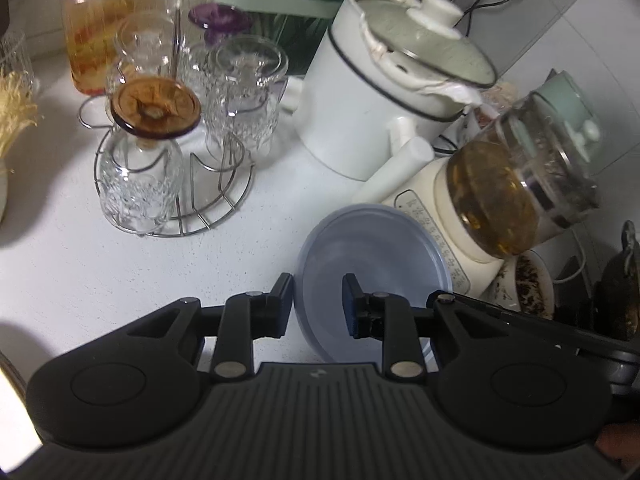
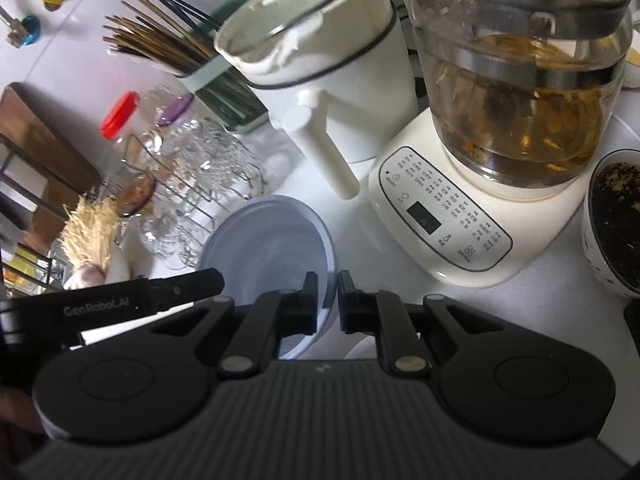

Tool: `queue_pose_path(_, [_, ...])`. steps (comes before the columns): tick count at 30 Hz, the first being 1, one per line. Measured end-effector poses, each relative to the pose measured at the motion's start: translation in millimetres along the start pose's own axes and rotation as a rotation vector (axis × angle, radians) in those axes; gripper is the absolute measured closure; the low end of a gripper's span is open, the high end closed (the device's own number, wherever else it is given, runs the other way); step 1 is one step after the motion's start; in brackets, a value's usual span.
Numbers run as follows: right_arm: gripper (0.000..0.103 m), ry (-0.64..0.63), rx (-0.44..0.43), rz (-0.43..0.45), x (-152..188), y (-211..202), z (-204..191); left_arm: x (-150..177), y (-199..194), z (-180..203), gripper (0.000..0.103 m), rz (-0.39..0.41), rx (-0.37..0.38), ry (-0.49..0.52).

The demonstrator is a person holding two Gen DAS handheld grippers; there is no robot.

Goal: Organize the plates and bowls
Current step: 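Lift the second blue bowl and carry it over the first blue bowl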

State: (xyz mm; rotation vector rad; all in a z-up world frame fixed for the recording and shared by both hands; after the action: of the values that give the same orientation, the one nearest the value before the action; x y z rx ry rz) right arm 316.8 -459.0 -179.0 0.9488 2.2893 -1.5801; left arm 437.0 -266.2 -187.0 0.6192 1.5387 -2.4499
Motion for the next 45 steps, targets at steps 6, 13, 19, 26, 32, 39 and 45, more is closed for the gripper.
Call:
queue_pose_path(6, [0.089, -0.01, -0.009, 0.036, 5, -23, -14, 4, -29, -1, 0.074, 0.017, 0.025, 0.002])
queue_pose_path(13, [0.088, -0.034, -0.028, 0.076, 12, -43, -36, 12, -61, -7, 0.073, 0.05, 0.033, 0.022])
queue_pose_path(19, [0.088, -0.052, -0.042, 0.094, 21, -50, -51, 20, -79, -19, 0.071, 0.082, 0.049, 0.012])
queue_pose_path(26, [0.088, -0.076, -0.055, 0.111, 31, -55, -70, 28, -99, -35, 0.071, 0.116, 0.049, 0.014])
queue_pose_path(32, [0.088, -0.106, -0.072, 0.105, 42, -51, -91, 39, -114, -57, 0.07, 0.135, 0.04, -0.015])
queue_pose_path(39, [0.088, -0.133, -0.076, 0.066, 61, -39, -113, 56, -122, -88, 0.07, 0.122, 0.013, -0.052])
queue_pose_path(45, [0.087, -0.142, -0.049, 0.015, 76, -25, -122, 69, -114, -106, 0.07, 0.09, -0.002, -0.066])
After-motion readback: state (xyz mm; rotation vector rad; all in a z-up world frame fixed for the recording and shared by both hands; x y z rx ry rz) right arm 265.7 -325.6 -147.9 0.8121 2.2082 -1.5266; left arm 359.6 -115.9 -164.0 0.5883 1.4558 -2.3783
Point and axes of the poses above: each gripper's, at about its wrist camera, not at the fingertips, and y roughly the way its jaws point, z to its right, x to its underside, the point moved 3 cm from there along y, roughly the way its jaws point
